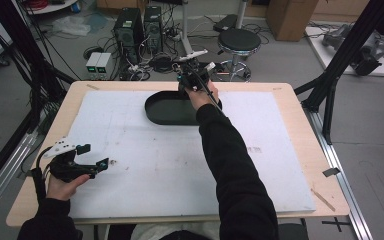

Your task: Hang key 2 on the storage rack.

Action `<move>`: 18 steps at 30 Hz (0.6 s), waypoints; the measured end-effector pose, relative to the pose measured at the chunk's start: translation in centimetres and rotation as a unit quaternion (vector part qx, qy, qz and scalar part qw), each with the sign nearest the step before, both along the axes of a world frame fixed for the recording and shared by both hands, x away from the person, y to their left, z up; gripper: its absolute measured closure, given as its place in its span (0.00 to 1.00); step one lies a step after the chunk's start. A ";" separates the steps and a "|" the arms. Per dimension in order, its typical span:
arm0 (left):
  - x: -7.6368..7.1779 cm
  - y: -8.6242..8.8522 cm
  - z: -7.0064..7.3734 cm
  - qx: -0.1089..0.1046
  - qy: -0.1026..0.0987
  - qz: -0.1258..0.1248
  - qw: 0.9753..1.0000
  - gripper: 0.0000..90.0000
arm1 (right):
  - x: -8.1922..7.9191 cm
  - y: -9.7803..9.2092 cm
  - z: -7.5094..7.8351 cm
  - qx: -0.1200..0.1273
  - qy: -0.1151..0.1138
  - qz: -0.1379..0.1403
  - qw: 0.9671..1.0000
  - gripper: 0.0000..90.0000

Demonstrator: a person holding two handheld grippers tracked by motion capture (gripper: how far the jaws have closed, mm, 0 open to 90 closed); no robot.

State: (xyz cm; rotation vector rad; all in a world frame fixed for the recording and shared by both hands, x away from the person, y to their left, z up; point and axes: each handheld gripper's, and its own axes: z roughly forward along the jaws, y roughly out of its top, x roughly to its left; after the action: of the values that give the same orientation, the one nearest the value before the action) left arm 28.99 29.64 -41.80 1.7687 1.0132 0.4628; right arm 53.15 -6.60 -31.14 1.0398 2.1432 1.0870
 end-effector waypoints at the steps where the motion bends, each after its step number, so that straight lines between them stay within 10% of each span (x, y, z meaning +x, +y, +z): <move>1: 0.0 0.0 0.0 0.000 0.000 0.000 1.000 0.06 | 0.0 0.0 -0.1 -0.001 -0.002 0.000 1.000 0.92; 6: 0.0 0.0 0.0 -0.001 0.001 -0.001 1.000 0.06 | 0.0 0.2 -0.2 -0.005 -0.004 0.000 1.000 0.90; 18: 0.0 0.0 0.0 0.000 0.000 -0.003 1.000 0.06 | -2.3 0.3 1.1 -0.010 -0.031 0.038 0.999 0.29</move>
State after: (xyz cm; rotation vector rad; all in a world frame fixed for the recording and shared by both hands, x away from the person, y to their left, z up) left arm 28.98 29.62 -41.80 1.7714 1.0074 0.4587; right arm 50.86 -6.35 -30.01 0.9112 2.1541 1.1165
